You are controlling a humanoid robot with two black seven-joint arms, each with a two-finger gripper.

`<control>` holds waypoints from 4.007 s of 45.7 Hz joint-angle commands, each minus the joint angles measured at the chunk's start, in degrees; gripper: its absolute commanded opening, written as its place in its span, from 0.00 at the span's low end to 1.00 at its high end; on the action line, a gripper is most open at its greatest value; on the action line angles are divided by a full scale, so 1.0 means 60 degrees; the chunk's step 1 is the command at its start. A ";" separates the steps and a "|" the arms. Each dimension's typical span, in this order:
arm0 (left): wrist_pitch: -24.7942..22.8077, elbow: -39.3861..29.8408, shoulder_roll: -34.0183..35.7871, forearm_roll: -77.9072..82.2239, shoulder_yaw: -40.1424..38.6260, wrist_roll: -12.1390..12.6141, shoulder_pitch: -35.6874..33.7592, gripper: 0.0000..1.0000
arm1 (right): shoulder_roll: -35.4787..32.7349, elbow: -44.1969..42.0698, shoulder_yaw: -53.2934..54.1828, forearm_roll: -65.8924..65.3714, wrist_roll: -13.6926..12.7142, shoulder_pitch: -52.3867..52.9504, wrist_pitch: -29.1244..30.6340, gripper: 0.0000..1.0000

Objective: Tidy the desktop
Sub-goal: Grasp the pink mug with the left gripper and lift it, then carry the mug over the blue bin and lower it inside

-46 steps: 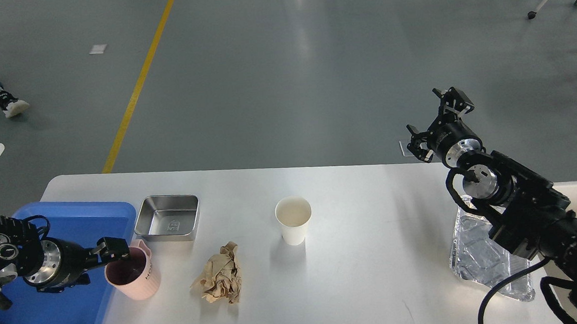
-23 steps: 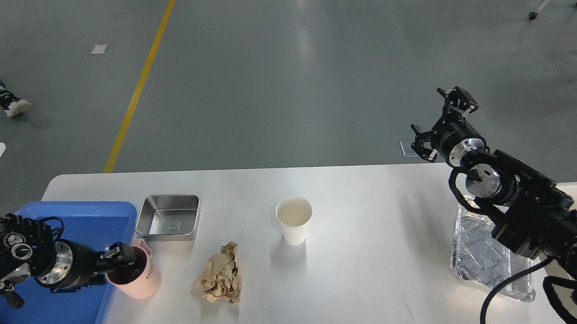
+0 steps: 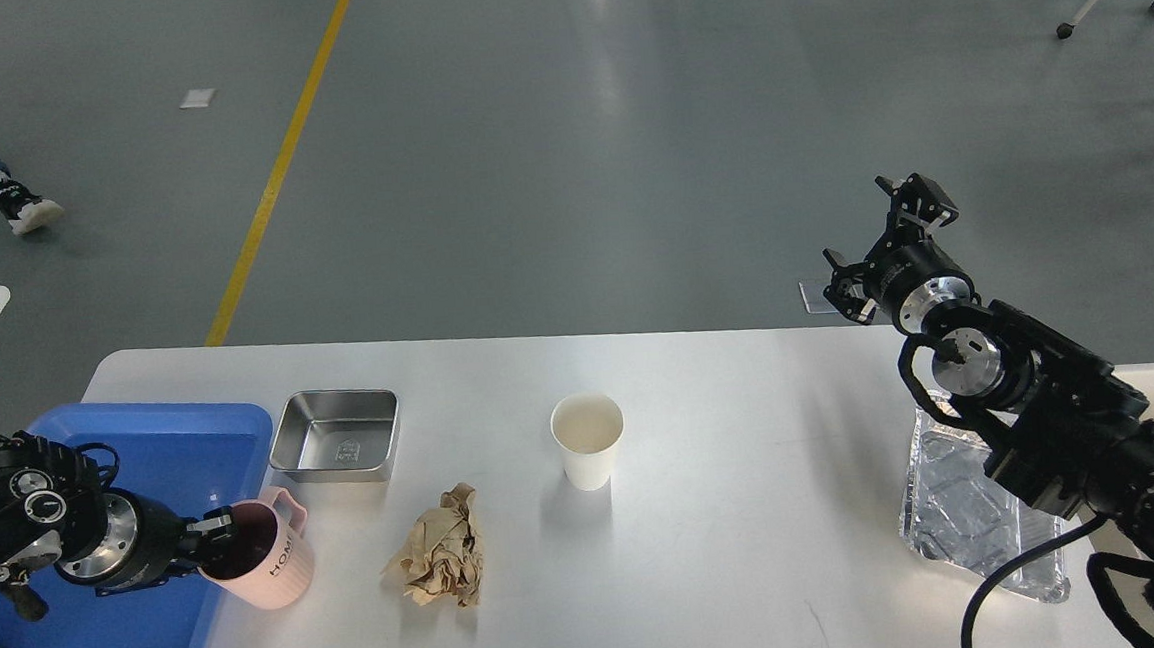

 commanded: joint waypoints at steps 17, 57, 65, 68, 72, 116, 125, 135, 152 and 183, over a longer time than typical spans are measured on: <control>0.0151 0.0007 0.0001 0.0249 0.0027 0.0003 -0.0055 0.00 | 0.0003 0.0013 0.0000 0.0000 -0.0012 -0.0027 0.0000 1.00; -0.0391 -0.0140 -0.1244 0.0278 0.1052 0.0135 -0.1446 0.00 | -0.0377 0.0043 0.0015 0.0014 -0.0026 -0.0027 0.0000 1.00; -0.0493 -0.0418 -0.1128 0.0235 0.1198 0.0252 -0.1914 0.00 | -0.0509 0.0043 0.0015 0.0014 -0.0026 -0.0027 0.0000 1.00; -0.0581 -0.0579 -0.0996 0.0191 0.1198 0.0252 -0.2032 0.00 | -0.0524 0.0043 0.0015 0.0014 -0.0041 -0.0027 0.0000 1.00; -0.0640 -0.0711 -0.0762 0.0088 0.1184 0.0252 -0.2207 0.00 | -0.0509 0.0057 0.0015 0.0014 -0.0041 -0.0027 0.0000 1.00; -0.2441 -0.1312 0.6208 -0.1830 0.0202 -0.2032 -0.2794 0.00 | -0.0714 0.0307 0.0015 0.0014 -0.0070 0.0046 -0.0103 1.00; -0.3510 -0.1341 0.8933 -0.2738 0.0217 -0.2677 -0.2765 0.00 | -0.0714 0.0321 0.0000 0.0014 -0.0085 0.0105 -0.0103 1.00; -0.3655 -0.1209 1.0694 -0.2842 0.0334 -0.3088 -0.2852 0.00 | -0.0656 0.0321 0.0000 0.0014 -0.0099 0.0119 -0.0117 1.00; -0.3088 -0.1209 0.9641 -0.2856 0.2149 -0.3073 -0.3014 0.00 | -0.0670 0.0526 -0.0015 0.0014 -0.0085 0.0017 -0.0117 1.00; 0.1117 -0.1224 0.5656 -0.4101 0.5300 -0.3044 -0.2209 0.00 | -0.0831 0.0673 -0.0014 0.0014 -0.0085 -0.0086 -0.0132 1.00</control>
